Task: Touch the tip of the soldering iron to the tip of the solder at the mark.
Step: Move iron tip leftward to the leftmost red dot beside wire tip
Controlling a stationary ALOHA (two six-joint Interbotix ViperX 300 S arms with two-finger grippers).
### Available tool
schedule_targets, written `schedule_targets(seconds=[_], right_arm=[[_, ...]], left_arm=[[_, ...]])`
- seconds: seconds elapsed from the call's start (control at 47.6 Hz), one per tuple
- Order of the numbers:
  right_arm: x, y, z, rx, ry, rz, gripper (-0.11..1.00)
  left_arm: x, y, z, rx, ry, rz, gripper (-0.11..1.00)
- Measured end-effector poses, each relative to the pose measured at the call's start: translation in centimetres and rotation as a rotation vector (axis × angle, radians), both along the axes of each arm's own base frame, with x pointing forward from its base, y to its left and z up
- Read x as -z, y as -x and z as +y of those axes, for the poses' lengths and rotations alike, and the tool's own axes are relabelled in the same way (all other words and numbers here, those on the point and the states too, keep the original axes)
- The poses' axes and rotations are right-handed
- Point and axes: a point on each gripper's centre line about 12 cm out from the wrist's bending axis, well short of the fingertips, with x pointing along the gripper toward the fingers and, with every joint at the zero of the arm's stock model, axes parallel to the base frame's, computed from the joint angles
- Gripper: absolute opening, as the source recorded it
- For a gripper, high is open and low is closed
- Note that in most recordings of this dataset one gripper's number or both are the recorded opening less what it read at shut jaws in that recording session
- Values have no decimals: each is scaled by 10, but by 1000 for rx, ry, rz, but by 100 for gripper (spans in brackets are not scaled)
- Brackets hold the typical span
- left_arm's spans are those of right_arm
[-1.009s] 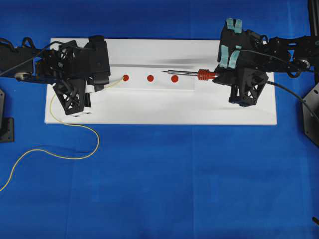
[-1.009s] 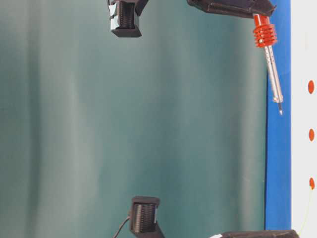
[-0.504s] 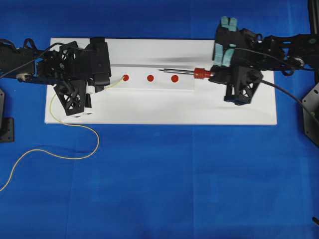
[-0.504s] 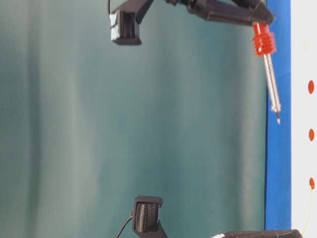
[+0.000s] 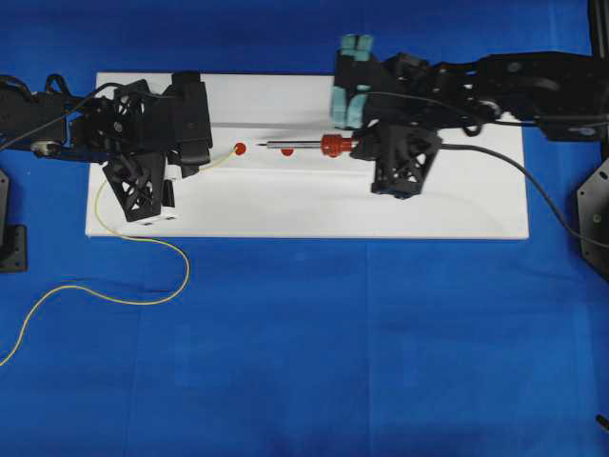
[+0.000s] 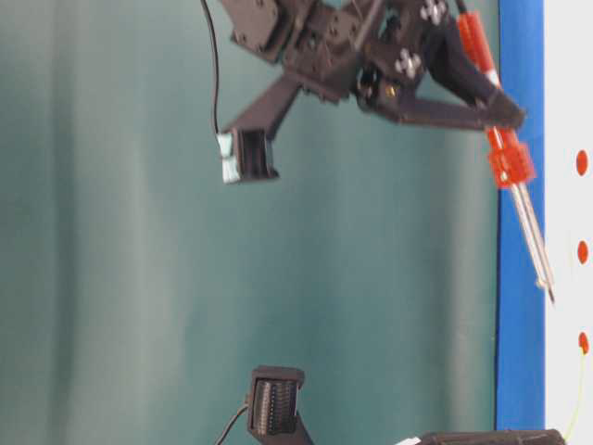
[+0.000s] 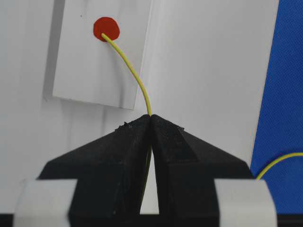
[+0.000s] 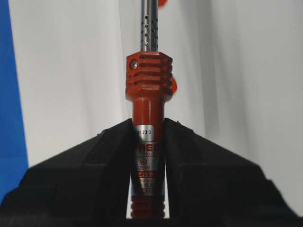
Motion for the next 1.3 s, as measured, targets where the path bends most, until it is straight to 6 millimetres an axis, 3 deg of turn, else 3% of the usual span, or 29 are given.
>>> schedule_targets(seconds=[0.315,1.303], right_arm=[[8,-14,-4,-8,7,19,6],[15,-20,-3,-18,9,34,6]], left_arm=[[0,0,0,-1,1,1,2],[1,0,0,0,0,3,2]])
